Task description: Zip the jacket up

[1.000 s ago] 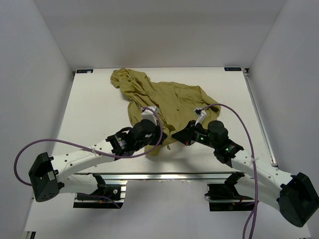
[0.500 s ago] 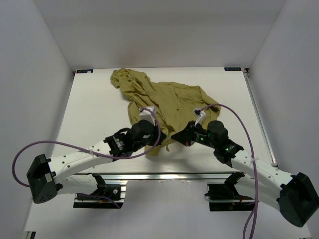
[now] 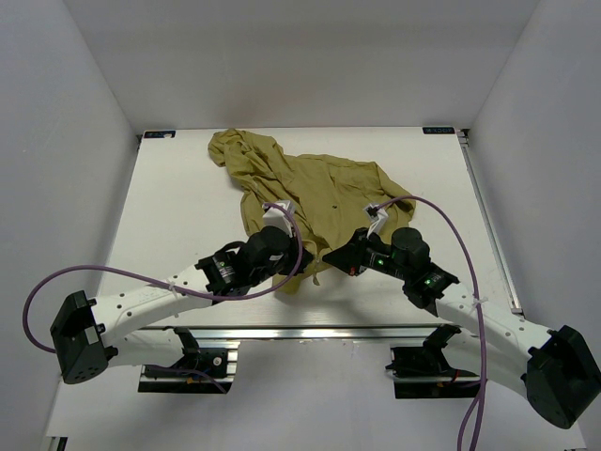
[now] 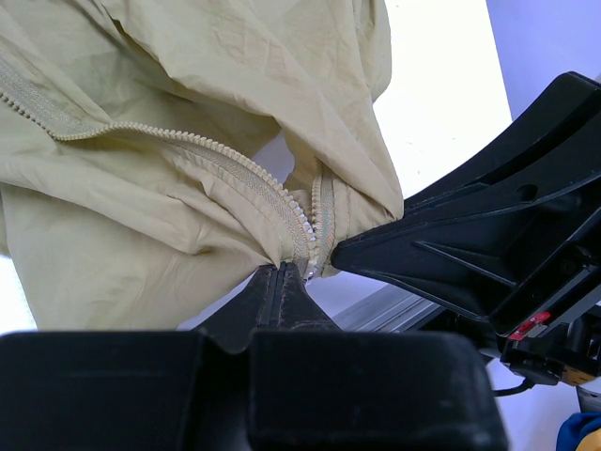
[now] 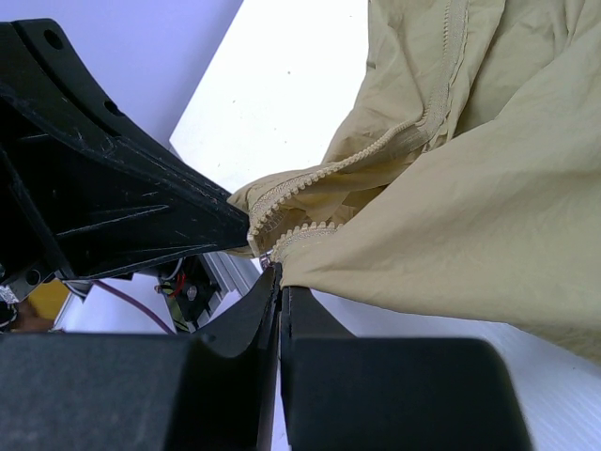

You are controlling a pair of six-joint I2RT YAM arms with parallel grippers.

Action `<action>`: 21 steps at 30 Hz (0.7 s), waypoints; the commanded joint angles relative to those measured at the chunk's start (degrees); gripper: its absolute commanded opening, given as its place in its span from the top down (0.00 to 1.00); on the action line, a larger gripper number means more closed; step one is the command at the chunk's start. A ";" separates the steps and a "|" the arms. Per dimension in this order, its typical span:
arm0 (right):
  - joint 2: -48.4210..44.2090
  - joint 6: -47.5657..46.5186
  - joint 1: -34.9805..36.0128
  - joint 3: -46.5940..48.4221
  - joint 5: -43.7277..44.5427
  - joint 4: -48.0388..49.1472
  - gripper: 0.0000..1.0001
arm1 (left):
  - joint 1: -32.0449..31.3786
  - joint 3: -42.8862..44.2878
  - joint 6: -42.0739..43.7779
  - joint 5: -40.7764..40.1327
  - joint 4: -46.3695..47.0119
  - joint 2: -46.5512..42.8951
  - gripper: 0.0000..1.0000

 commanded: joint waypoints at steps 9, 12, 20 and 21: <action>-1.61 -1.43 -0.17 0.41 -2.09 0.20 1.00 | 0.09 0.16 -1.11 -0.58 -0.40 -1.27 1.00; -2.05 -1.08 -0.17 0.32 -1.21 0.38 1.00 | 0.09 0.24 -1.20 -0.40 -0.40 -1.18 1.00; -1.26 -0.03 -0.17 0.58 -0.68 2.84 1.00 | 0.09 0.16 -0.93 -0.23 -0.31 -1.09 1.00; -1.26 0.32 -0.17 0.50 -0.16 3.10 1.00 | 0.09 0.24 -0.93 -0.05 -0.40 -1.00 1.00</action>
